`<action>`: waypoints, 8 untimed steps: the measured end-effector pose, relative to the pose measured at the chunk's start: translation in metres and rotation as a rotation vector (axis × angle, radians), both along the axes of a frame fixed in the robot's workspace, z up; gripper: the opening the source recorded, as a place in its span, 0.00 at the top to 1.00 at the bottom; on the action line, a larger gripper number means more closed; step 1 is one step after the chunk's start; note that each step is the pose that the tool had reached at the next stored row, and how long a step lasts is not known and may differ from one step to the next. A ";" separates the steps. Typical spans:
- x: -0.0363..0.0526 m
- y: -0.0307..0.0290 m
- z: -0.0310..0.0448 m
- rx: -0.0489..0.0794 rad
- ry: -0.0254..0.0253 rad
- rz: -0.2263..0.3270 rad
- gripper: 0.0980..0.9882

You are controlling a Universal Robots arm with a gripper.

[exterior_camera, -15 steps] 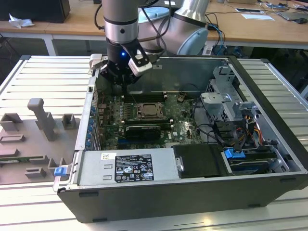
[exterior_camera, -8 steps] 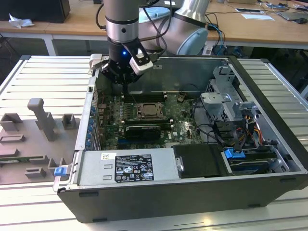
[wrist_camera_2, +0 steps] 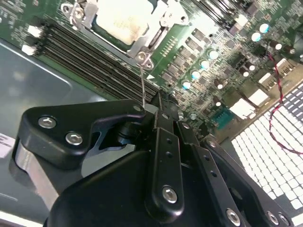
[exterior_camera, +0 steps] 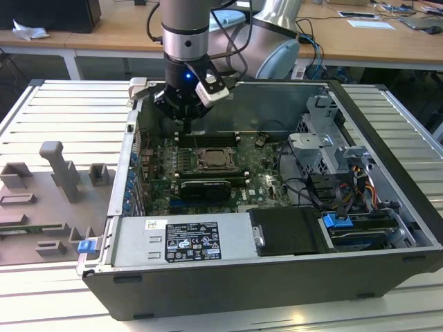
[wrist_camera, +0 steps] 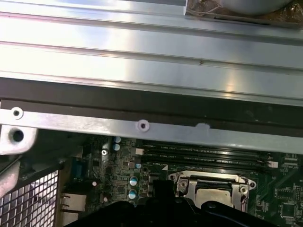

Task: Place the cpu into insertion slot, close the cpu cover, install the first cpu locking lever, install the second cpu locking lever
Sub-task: 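Install the first cpu locking lever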

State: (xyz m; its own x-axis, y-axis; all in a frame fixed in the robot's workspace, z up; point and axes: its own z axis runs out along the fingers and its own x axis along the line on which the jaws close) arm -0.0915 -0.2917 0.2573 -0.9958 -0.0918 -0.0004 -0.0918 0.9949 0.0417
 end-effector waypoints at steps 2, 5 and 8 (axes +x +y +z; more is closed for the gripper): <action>0.0051 0.0002 0.0000 0.000 0.0000 0.000 0.99; 0.0150 0.0002 -0.0004 0.000 0.0001 0.000 0.99; 0.0209 0.0002 -0.0021 0.000 0.0000 0.000 0.99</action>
